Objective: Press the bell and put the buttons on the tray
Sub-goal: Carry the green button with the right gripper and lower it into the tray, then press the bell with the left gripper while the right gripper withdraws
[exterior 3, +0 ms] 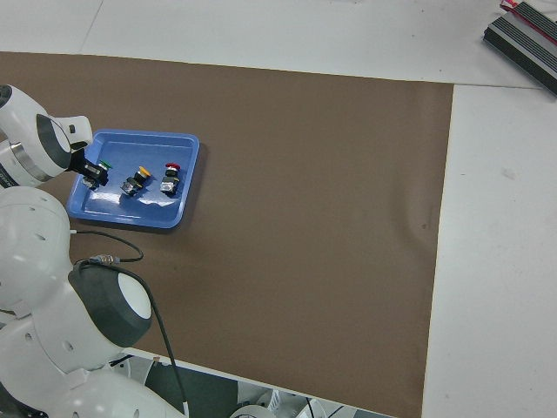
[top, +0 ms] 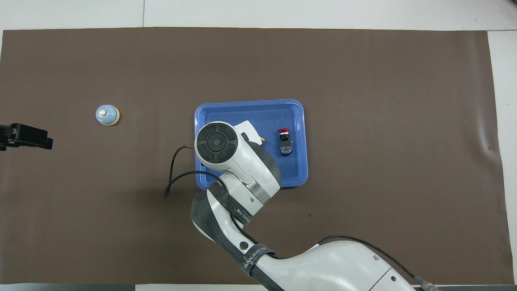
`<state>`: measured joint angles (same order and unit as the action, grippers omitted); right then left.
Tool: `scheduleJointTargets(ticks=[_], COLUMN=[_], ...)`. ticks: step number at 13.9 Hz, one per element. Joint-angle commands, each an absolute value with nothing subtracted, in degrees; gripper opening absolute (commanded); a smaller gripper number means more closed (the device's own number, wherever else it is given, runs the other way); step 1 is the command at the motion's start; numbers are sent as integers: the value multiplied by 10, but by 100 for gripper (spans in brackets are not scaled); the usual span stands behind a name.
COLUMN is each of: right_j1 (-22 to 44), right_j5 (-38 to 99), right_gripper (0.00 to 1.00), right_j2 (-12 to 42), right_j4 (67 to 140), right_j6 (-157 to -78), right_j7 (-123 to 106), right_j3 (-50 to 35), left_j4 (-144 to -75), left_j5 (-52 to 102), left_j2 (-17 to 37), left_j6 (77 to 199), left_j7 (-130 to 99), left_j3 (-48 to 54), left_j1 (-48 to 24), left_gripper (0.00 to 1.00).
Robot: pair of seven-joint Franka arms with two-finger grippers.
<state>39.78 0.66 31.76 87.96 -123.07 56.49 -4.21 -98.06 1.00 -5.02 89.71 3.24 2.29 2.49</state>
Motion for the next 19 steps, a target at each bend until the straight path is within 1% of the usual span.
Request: scheduleJointTargets(ticks=[1,3,4,8,9,10,13,15,17,19], right_j1=[407,415,420,420,421,422,421,409,367,311], right_j5=[15,15,15,14,14,14,13,15,14,14], right_gripper=[0,0,0,0,38,99,100,100,100,100], right_j2=[320,316,314,313,312,312,309,290,263,221], right_j4=[894,929,939,944,947,946,938,934,920,920], right_j6=[-1256,-1299,-1308,-1309,-1310,-1310,-1296,-1282,-1239,-1199], right_j7=[570,585,591,595,604,623,649,650,645,619], right_j3=[-40,-40,-39,-39,-39,-39,-38,-33,-32,-33], left_j4=[-987,-986,-986,-987,-986,-987,-986,-986,-986,-987], left_j5=[13,13,13,13,13,13,13,13,13,13], left_j2=[-58,-58,-58,-58,-58,-58,-58,-58,-58,-58], left_j6=[893,893,893,893,893,893,893,894,893,893], left_j7=[33,33,33,33,33,33,33,33,33,33], left_j3=[21,21,21,21,21,21,21,21,21,21], left_j1=[25,25,25,25,25,25,25,25,25,25], left_gripper=[100,100,100,100,100,100,100,100,100,100])
